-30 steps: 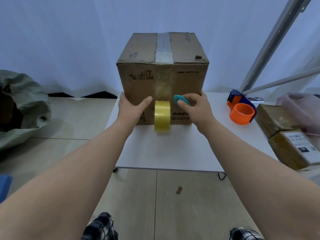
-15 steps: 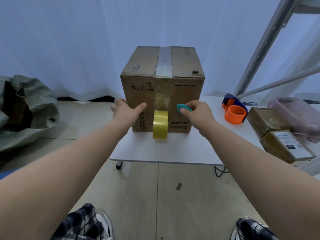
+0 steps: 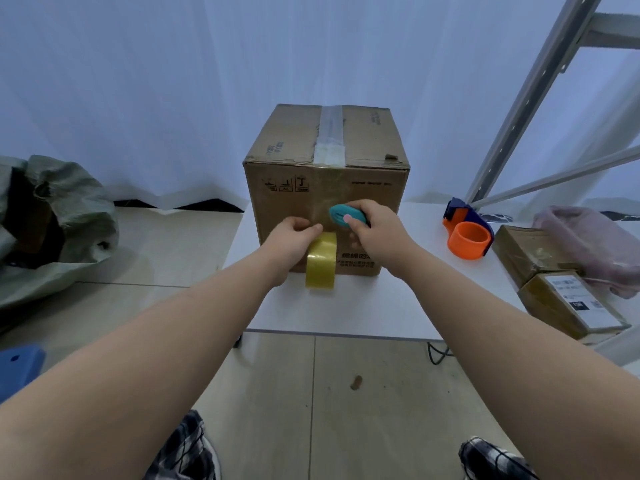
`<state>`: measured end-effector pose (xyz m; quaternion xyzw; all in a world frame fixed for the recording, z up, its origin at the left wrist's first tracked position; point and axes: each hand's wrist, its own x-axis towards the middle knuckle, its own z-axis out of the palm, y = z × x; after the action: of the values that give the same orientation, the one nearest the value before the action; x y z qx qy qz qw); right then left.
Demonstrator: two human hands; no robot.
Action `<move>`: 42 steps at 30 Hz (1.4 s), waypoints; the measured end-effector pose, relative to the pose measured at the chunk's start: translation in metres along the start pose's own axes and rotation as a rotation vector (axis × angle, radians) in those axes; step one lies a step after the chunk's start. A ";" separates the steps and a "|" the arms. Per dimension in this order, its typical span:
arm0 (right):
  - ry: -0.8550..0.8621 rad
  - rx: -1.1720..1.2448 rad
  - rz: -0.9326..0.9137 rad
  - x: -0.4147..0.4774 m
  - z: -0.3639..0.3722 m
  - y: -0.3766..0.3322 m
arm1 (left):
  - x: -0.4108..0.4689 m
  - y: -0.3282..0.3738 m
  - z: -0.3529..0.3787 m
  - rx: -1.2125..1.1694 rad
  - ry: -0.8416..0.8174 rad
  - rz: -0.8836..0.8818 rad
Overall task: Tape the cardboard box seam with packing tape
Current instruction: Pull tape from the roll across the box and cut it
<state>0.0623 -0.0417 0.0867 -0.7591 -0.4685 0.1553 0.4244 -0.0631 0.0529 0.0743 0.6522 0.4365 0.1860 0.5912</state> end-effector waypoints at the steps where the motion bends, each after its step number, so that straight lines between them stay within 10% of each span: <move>1: -0.004 0.001 -0.015 0.002 0.001 -0.001 | 0.001 0.001 0.002 -0.029 -0.007 -0.013; 42: -0.064 -0.714 -0.386 0.002 0.011 -0.016 | -0.003 0.001 -0.002 -0.064 -0.019 0.031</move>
<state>0.0473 -0.0318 0.0931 -0.7515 -0.6399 -0.0761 0.1409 -0.0655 0.0517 0.0768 0.6415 0.4146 0.2027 0.6128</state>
